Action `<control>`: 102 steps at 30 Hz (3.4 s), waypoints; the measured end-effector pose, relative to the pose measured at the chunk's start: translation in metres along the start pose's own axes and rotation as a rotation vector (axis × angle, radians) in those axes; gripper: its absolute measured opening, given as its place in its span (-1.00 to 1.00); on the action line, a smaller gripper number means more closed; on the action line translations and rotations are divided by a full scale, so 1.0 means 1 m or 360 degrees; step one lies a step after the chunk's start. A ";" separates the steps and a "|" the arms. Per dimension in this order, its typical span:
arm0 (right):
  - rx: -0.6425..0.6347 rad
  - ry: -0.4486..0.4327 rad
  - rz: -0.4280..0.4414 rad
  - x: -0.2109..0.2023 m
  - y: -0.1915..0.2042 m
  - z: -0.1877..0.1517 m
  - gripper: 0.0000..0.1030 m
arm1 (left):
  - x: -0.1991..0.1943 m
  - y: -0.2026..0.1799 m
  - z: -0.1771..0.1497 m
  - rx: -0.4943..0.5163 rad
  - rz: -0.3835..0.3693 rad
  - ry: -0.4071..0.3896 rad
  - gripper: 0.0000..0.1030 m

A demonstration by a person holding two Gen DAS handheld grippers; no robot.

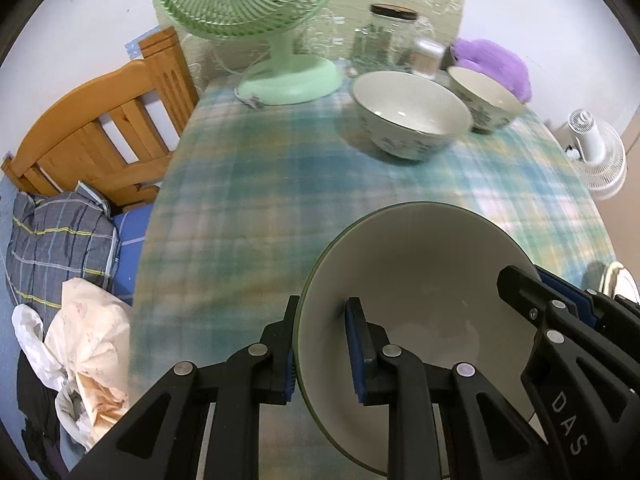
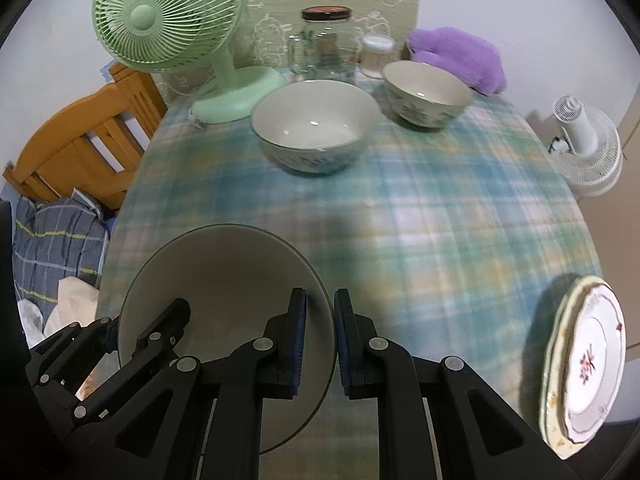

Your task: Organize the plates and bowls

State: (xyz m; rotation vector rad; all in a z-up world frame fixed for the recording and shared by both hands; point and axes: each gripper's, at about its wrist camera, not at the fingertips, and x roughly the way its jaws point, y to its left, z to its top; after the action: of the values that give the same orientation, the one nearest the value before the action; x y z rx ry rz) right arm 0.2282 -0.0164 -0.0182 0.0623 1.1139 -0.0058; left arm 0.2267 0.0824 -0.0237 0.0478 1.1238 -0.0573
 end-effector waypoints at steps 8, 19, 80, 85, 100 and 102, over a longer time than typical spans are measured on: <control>-0.0021 0.0012 -0.0018 -0.020 -0.039 -0.021 -0.66 | -0.013 -0.038 -0.019 -0.0018 -0.0015 0.0025 -0.63; -0.0049 0.0024 -0.0028 -0.036 -0.081 -0.043 -0.66 | -0.024 -0.079 -0.042 -0.0034 -0.0022 0.0044 -0.63; -0.0234 -0.0126 0.0306 -0.047 -0.096 0.045 0.39 | -0.056 -0.101 0.037 -0.0244 0.0102 -0.0193 0.67; -0.0249 -0.0193 0.0253 -0.040 -0.077 0.074 0.39 | -0.044 -0.082 0.066 -0.0270 0.0103 -0.0239 0.66; -0.0231 -0.0257 0.0181 0.024 -0.038 0.143 0.39 | 0.018 -0.041 0.135 -0.0246 0.0151 -0.0279 0.38; -0.0222 -0.0257 0.0187 0.034 -0.038 0.152 0.39 | 0.026 -0.039 0.144 -0.0236 0.0152 -0.0284 0.34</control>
State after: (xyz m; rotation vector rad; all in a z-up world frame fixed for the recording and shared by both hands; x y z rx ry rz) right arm 0.3782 -0.0611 0.0165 0.0023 0.9455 0.1691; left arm 0.3641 0.0332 0.0149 -0.0354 0.9435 0.1053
